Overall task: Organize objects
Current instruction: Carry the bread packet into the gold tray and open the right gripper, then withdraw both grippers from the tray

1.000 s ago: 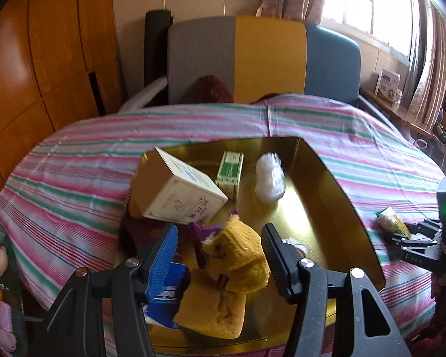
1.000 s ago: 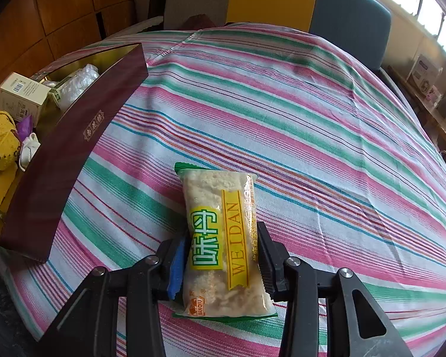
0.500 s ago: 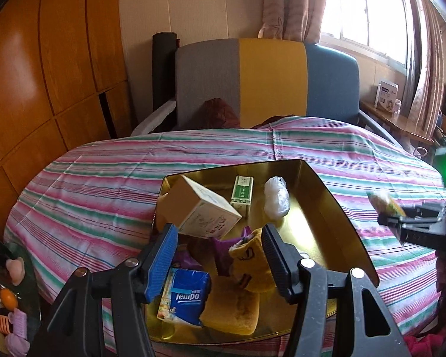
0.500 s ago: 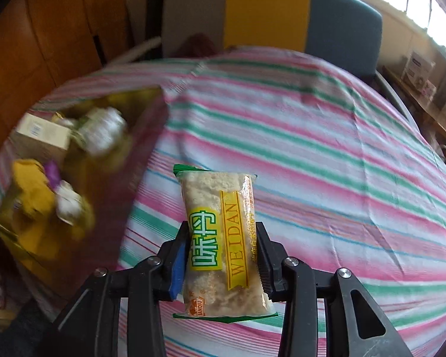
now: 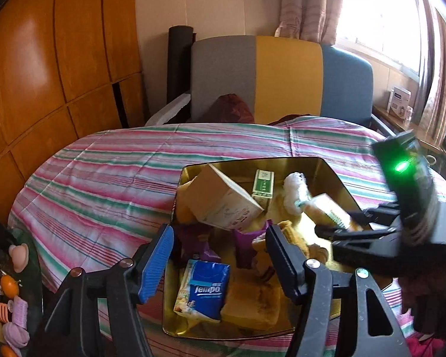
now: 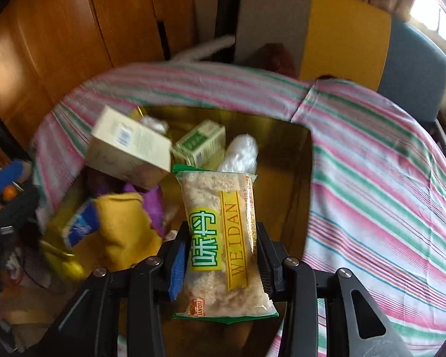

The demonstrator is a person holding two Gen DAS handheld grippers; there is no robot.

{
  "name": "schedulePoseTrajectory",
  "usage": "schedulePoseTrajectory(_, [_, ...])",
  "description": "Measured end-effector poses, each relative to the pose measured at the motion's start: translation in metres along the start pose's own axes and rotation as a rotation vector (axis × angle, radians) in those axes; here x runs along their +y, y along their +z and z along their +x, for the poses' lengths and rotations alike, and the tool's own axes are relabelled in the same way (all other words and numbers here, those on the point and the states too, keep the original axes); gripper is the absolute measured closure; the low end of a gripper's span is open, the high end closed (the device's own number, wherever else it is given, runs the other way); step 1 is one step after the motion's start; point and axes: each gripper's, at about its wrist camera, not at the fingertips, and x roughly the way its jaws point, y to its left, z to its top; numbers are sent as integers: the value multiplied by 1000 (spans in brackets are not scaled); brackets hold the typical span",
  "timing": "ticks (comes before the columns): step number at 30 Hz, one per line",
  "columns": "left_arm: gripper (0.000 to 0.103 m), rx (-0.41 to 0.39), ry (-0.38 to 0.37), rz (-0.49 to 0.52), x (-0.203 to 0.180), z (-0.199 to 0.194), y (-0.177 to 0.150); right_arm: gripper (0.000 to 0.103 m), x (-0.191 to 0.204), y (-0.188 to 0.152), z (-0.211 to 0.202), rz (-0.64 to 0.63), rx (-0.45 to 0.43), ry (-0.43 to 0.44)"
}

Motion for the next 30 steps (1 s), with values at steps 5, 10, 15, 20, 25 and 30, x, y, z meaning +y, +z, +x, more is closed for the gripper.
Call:
schedulePoseTrajectory(5, [38, -4, 20, -46, 15, 3, -4, 61, 11, -5, 28, -26, 55, -54])
schedulePoseTrajectory(10, [38, -10, 89, -55, 19, 4, -4, 55, 16, -9, 23, -37, 31, -68])
schedulePoseTrajectory(15, [37, -10, 90, -97, 26, 3, -4, 46, 18, -12, 5, -24, -39, -78])
schedulePoseTrajectory(20, [32, 12, 143, -97, 24, 2, -3, 34, 21, -15, -13, -1, -108, -111])
schedulePoseTrajectory(25, [32, -24, 173, -98, 24, -8, -6, 23, 21, -18, -32, 63, -174, -155])
schedulePoseTrajectory(30, [32, -2, 165, -138, 25, -12, -8, 14, 19, -24, -55, 141, -262, -204])
